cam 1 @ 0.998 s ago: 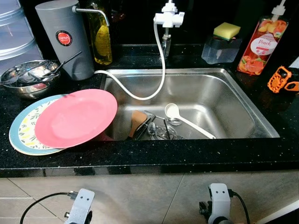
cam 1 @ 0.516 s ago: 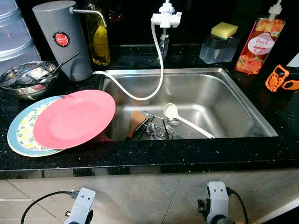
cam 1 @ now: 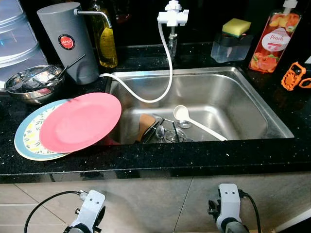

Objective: Kitchen organization

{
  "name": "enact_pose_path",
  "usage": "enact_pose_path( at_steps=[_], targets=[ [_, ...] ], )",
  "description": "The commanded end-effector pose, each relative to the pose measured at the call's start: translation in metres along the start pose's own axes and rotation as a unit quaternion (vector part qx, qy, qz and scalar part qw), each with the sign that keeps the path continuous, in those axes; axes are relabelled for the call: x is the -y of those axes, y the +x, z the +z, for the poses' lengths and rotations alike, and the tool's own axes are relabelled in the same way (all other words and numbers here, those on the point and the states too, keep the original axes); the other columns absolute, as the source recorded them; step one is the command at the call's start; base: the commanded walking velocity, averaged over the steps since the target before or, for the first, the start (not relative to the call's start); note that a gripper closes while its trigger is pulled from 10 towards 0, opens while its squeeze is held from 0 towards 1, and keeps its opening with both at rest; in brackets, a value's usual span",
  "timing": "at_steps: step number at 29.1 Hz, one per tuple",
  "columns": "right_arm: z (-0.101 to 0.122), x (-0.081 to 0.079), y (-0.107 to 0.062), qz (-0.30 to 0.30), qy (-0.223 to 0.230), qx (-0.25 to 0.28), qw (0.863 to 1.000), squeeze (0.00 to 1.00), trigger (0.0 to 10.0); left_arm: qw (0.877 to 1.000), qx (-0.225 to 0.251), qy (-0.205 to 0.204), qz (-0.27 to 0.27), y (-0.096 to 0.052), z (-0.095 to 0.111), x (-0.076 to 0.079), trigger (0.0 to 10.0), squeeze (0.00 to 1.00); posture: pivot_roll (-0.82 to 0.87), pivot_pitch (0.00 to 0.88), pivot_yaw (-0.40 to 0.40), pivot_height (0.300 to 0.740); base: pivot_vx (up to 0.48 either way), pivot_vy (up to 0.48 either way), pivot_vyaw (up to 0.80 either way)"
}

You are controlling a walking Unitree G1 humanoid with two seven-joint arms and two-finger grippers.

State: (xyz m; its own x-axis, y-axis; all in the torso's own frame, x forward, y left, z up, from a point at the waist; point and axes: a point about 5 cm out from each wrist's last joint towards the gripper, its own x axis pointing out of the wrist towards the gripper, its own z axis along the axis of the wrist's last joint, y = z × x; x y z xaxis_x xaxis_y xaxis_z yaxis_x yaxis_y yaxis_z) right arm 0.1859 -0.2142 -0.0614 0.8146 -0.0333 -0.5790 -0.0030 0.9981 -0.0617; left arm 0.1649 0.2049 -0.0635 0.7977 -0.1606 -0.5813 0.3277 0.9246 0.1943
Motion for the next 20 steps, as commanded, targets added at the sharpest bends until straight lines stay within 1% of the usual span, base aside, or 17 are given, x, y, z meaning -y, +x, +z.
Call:
enact_pose_path(
  at_steps=[1, 2, 3, 4, 5, 6, 7, 8, 10, 12, 13, 14, 15, 17, 18, 20],
  targets=[
    [0.01, -0.004, 0.004, 0.012, -0.011, 0.02, 1.0, 0.0, 10.0, 0.999, 0.032, 0.012, -0.005, 0.007, 0.017, -0.003, 10.0, 0.0, 0.08, 0.002, 0.031, 0.74, 0.0, 0.0, 0.0],
    [0.011, -0.005, 0.002, 0.024, -0.019, 0.025, 0.999, 0.0, 10.0, 0.999, 0.035, 0.022, -0.009, 0.002, 0.016, -0.002, 10.0, 0.0, 0.09, 0.006, 0.003, 0.74, 0.0, 0.0, 0.0],
    [0.01, -0.006, 0.001, 0.032, -0.026, 0.024, 0.999, 0.0, 10.0, 0.999, 0.031, 0.019, -0.002, -0.002, 0.013, -0.005, 10.0, 0.0, 0.09, 0.0, -0.013, 0.74, 0.0, 0.0, 0.0],
    [0.01, -0.006, 0.001, 0.032, -0.026, 0.024, 0.999, 0.0, 10.0, 0.999, 0.031, 0.019, -0.002, -0.002, 0.013, -0.005, 10.0, 0.0, 0.09, 0.0, -0.013, 0.74, 0.0, 0.0, 0.0],
    [0.009, -0.008, 0.0, 0.039, -0.033, 0.023, 0.998, 0.0, 10.0, 0.999, 0.028, 0.014, 0.006, -0.006, 0.01, -0.008, 10.0, 0.0, 0.09, 0.0, -0.024, 0.74, 0.0, 0.0, 0.0],
    [0.007, -0.01, 0.0, 0.048, -0.044, 0.016, 0.998, 0.0, 10.0, 1.0, 0.02, 0.011, 0.015, -0.008, 0.005, -0.009, 10.0, 0.0, 0.09, 0.008, -0.061, 0.74, 0.0, 0.0, 0.0],
    [0.005, -0.012, 0.0, 0.054, -0.05, 0.012, 0.997, 0.0, 10.0, 1.0, 0.013, 0.009, 0.02, -0.011, 0.0, -0.01, 10.0, 0.0, 0.09, 0.003, -0.065, 0.74, 0.0, 0.0, 0.0],
    [0.005, -0.012, 0.0, 0.054, -0.05, 0.012, 0.997, 0.0, 10.0, 1.0, 0.013, 0.009, 0.02, -0.011, 0.0, -0.01, 10.0, 0.0, 0.09, 0.003, -0.065, 0.74, 0.0, 0.0, 0.0],
    [0.004, -0.01, 0.001, 0.059, -0.067, -0.002, 0.996, 0.0, 10.0, 0.999, -0.004, 0.007, 0.04, -0.014, -0.009, -0.012, 10.0, 0.0, 0.09, 0.0, -0.074, 0.74, 0.0, 0.0, 0.0],
    [0.008, -0.013, 0.004, 0.072, -0.075, -0.001, 0.995, 0.0, 10.0, 0.997, -0.008, -0.028, 0.069, -0.016, -0.012, -0.016, 10.0, 0.0, 0.1, 0.004, -0.084, 0.74, 0.0, 0.0, 0.0],
    [0.01, -0.015, 0.005, 0.08, -0.083, 0.0, 0.993, 0.0, 10.0, 0.996, -0.007, -0.04, 0.075, -0.016, -0.011, -0.015, 10.0, 0.0, 0.11, 0.0, -0.09, 0.74, 0.0, 0.0, 0.0],
    [0.012, -0.015, 0.007, 0.083, -0.088, -0.002, 0.993, 0.0, 10.0, 0.996, -0.004, -0.043, 0.075, -0.014, -0.01, -0.011, 10.0, 0.0, 0.13, 0.0, -0.101, 0.74, 0.0, 0.0, 0.0],
    [0.013, -0.014, 0.009, 0.081, -0.089, -0.005, 0.993, 0.0, 10.0, 0.997, -0.003, -0.042, 0.072, -0.012, -0.008, -0.007, 10.0, 0.0, 0.13, 0.0, -0.105, 0.74, 0.0, 0.0, 0.0],
    [0.017, -0.012, 0.012, 0.08, -0.084, -0.014, 0.993, 0.0, 10.0, 0.996, -0.002, -0.054, 0.073, -0.01, -0.006, 0.001, 10.0, 0.0, 0.15, 0.0, -0.112, 0.74, 0.0, 0.0, 0.0],
    [0.018, -0.013, 0.014, 0.085, -0.088, -0.02, 0.992, 0.0, 10.0, 0.995, -0.007, -0.06, 0.074, -0.01, -0.007, 0.005, 10.0, 0.0, 0.15, 0.0, -0.111, 0.74, 0.0, 0.0, 0.0],
    [0.018, -0.015, 0.015, 0.087, -0.09, -0.027, 0.992, 0.0, 10.0, 0.995, -0.02, -0.058, 0.073, -0.012, -0.012, 0.009, 10.0, 0.0, 0.16, 0.0, -0.113, 0.74, 0.0, 0.0, 0.0]
  ],
)
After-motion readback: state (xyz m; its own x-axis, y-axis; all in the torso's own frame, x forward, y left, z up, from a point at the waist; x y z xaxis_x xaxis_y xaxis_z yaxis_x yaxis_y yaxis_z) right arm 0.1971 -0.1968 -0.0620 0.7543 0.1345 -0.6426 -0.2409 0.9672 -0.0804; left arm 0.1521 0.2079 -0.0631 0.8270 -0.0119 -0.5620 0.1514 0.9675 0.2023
